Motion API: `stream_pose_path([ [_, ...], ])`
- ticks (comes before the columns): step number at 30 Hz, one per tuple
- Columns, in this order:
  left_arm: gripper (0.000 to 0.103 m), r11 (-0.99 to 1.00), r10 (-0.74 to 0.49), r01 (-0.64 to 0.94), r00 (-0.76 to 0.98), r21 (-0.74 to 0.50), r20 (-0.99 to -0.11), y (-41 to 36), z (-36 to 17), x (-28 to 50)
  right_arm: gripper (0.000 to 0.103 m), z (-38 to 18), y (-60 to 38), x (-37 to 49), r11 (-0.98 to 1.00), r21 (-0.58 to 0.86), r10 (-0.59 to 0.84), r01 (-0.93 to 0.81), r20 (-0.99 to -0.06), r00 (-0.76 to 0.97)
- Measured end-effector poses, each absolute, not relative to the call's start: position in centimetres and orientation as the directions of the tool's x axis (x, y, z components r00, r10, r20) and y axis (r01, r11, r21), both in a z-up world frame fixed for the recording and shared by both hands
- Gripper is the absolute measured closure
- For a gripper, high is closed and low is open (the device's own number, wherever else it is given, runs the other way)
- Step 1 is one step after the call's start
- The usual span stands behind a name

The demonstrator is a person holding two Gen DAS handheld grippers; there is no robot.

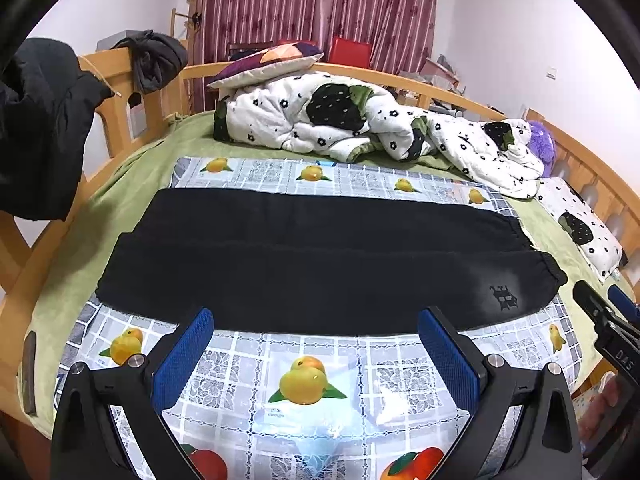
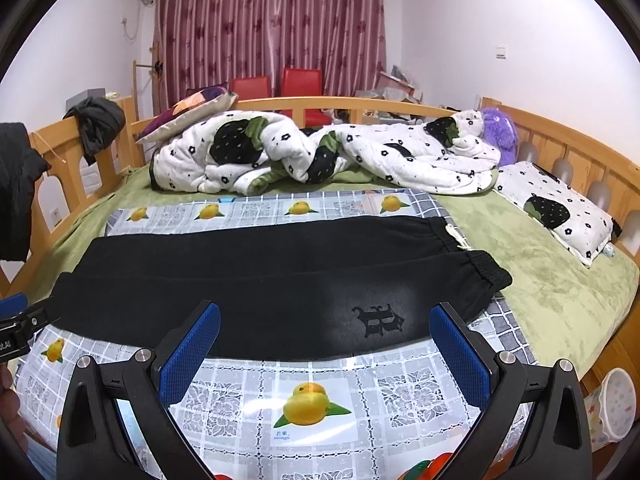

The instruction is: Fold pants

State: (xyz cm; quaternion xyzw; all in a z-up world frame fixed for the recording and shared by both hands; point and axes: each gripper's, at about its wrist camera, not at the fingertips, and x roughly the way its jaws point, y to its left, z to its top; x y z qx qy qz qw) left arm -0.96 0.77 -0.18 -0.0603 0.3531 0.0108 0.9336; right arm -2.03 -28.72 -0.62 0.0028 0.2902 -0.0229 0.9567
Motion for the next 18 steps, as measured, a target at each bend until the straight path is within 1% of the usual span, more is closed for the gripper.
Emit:
stream_pose_path([
  [6, 0.0, 0.992, -0.082, -0.002, 0.745, -0.126, -0.662, 0.2, 1.4, -1.4, 0.0, -0.5, -29.6, -2.2, 0.998, 0.018, -0.04, 0.061, -0.57, 0.821],
  [10, 0.001, 0.989, -0.101, 0.002, 0.743, -0.149, -0.661, 0.8, 3.0, -2.2, 0.002, 0.3, -30.4, -2.7, 0.997, 0.039, -0.03, 0.063, -0.567, 0.823],
  [13, 0.001, 0.983, -0.129, 0.008, 0.742, -0.184, -0.657, 2.1, 4.8, -3.1, 0.002, 1.9, -31.3, -3.7, 0.996, 0.079, 0.012, 0.038, -0.552, 0.834],
  [16, 0.001, 0.983, -0.127, 0.008, 0.756, -0.185, -0.642, 3.7, 6.8, -4.0, 0.004, 4.0, -32.1, -4.8, 0.998, 0.061, 0.003, 0.034, -0.53, 0.848],
  [18, 0.001, 0.981, -0.129, 0.002, 0.759, -0.195, -0.639, 4.8, 7.8, -4.1, 0.004, 5.6, -32.8, -5.2, 0.998, 0.057, 0.022, 0.008, -0.513, 0.858],
])
